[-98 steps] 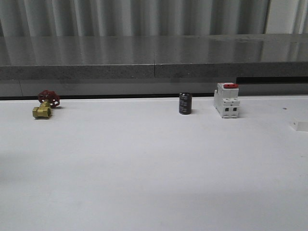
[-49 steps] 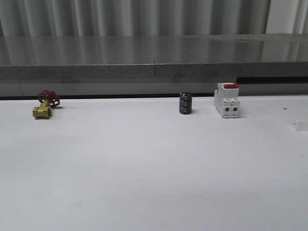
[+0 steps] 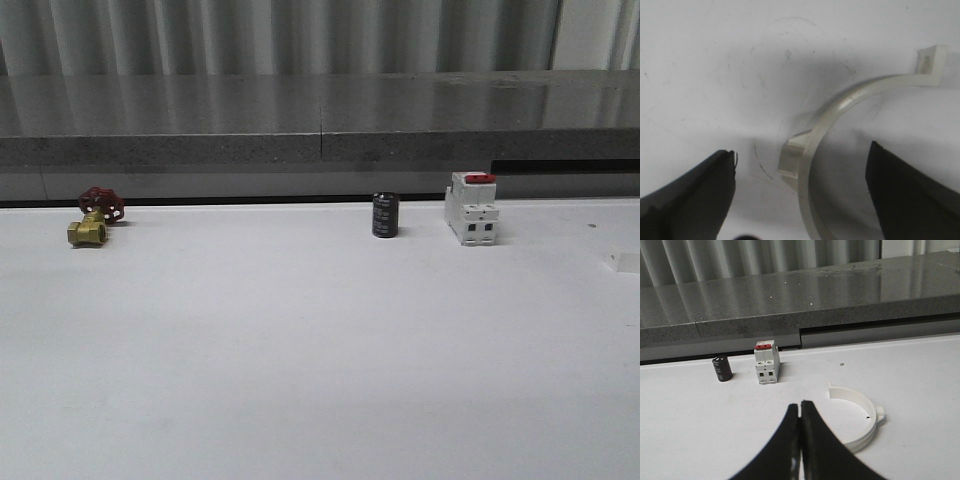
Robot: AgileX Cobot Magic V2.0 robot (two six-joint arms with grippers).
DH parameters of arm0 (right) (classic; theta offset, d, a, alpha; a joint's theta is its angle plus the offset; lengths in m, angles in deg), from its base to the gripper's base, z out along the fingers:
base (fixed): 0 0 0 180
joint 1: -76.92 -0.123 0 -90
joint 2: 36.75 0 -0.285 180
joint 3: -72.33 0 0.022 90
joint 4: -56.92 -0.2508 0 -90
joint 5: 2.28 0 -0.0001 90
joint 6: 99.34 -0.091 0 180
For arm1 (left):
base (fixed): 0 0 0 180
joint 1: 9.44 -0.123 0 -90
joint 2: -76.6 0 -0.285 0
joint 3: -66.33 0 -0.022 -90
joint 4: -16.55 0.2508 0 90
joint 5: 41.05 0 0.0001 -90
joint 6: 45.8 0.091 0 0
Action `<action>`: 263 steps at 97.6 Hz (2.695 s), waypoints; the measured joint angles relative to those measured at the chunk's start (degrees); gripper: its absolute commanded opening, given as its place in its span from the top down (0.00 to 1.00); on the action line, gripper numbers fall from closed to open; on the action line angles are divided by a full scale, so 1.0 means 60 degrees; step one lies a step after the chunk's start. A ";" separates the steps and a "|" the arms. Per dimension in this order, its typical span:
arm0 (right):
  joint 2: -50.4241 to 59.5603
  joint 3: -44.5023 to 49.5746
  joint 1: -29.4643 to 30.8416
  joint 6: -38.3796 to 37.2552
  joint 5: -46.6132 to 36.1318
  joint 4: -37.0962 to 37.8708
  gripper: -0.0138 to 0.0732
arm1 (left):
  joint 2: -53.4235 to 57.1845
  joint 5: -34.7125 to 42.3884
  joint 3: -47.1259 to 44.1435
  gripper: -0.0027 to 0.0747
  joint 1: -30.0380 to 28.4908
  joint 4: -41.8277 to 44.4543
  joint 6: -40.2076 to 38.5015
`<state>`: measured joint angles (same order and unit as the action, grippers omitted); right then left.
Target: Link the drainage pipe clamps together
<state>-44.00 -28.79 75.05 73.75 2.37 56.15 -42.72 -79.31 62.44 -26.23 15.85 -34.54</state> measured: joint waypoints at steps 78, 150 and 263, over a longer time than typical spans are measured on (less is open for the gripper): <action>0.0000 0.0000 0.0000 0.0000 0.0000 0.0000 0.92 | -0.0749 0.0003 0.0461 0.60 0.0000 0.0000 0.0270; 0.0000 0.0000 0.0000 0.0000 0.0000 0.0000 0.92 | 0.0292 -0.1708 0.0823 0.99 0.1162 -0.0743 -0.0017; 0.0005 0.0000 0.0000 0.0000 0.0000 0.0000 0.92 | -0.0918 -0.0713 0.1488 0.99 0.6987 -0.0541 -0.3875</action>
<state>-43.96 -28.79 75.05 73.75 2.37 56.15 -48.23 -83.59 71.37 15.69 12.60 -57.79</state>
